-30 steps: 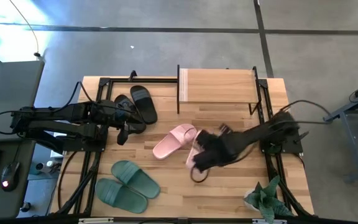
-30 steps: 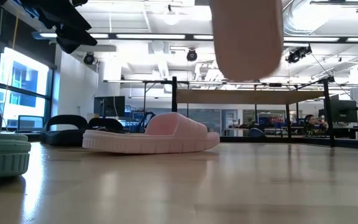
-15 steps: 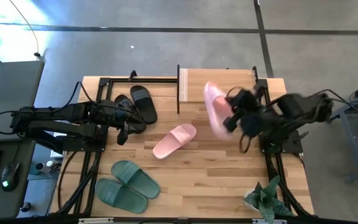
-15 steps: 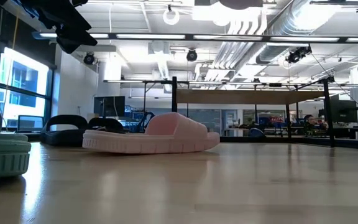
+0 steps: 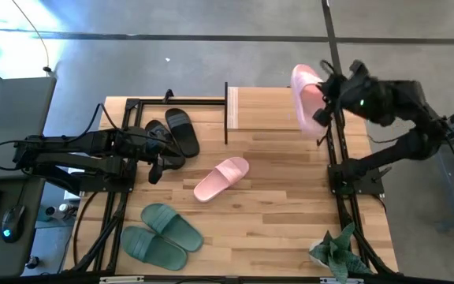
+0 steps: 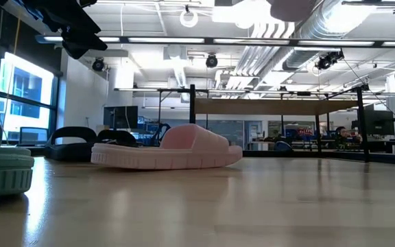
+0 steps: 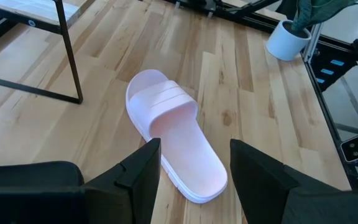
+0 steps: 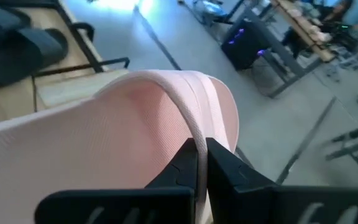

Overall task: Pick and place slides into the shelf
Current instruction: Put the pink bottom slide on the shelf

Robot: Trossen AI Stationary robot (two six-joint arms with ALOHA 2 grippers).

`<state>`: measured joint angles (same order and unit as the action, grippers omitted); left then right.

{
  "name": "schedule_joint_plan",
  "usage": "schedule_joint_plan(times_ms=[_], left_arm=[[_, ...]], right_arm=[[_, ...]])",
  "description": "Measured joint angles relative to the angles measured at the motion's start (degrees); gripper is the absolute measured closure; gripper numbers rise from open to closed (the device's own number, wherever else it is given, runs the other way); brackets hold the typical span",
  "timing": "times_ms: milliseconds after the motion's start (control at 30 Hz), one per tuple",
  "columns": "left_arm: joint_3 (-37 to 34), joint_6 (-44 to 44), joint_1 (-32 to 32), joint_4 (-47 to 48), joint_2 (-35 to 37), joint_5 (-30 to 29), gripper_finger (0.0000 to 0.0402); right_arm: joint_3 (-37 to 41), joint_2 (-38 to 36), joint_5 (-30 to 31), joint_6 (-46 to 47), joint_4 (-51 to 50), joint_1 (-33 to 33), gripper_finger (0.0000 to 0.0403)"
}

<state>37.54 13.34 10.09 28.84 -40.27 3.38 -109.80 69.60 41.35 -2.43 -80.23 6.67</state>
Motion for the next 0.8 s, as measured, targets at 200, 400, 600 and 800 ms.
schedule_joint_plan(times_ms=[200,400,600,800], left_arm=[[0.0,0.0,0.0,0.0,0.0,0.0,0.0224],[0.0,0.0,0.0,0.0,0.0,0.0,0.0224],[0.0,0.0,0.02,0.0,0.0,0.0,0.0224],[0.0,0.0,0.01,0.0,0.0,0.0,0.0224]], right_arm=[[0.0,-0.56,-12.26,-11.43,9.9,11.05,0.0403],[16.5,-4.16,-19.16,-14.09,16.2,17.54,0.0403],[34.18,-9.28,-14.05,-19.74,29.11,19.27,0.0403],[41.68,-8.15,-14.26,-22.36,28.06,21.62,0.0403]])
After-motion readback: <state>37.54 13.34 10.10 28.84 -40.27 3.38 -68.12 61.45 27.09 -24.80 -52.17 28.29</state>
